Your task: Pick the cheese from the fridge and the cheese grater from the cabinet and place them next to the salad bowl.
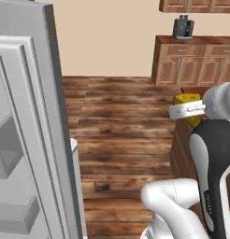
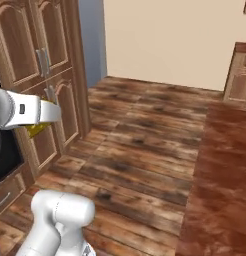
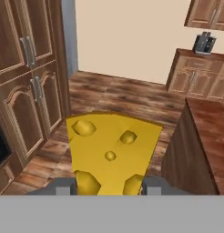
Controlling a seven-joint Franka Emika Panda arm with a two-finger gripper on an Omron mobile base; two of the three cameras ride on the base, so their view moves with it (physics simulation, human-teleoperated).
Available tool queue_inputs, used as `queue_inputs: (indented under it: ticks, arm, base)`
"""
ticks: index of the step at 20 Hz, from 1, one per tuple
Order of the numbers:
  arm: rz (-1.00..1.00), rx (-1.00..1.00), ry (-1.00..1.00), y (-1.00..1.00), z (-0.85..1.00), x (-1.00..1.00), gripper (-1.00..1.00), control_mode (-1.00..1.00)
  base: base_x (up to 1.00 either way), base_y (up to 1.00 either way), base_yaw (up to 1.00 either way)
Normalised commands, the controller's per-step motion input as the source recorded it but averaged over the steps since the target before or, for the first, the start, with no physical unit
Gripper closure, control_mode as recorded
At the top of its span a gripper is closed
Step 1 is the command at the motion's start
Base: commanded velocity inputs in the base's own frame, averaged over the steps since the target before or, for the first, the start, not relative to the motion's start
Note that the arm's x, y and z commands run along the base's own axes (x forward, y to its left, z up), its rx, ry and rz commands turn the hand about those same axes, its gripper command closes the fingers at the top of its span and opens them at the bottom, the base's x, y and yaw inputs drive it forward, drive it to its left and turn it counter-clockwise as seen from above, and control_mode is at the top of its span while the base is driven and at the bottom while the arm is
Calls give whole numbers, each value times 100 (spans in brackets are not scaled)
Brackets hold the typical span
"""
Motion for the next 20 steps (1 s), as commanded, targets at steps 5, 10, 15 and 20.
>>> queue_inputs:
  ticks: [5,10,15,20]
  arm:
    - [0,0,0,0,0,0,100,100]
    - [0,0,0,0,0,0,100,100]
    - [0,0,0,0,0,0,100,100]
    - [0,0,0,0,0,0,100,100]
  base:
    - [96,-33,50]
    - [74,-62,63]
    - [100,-37,-3]
    - [100,-5,-38]
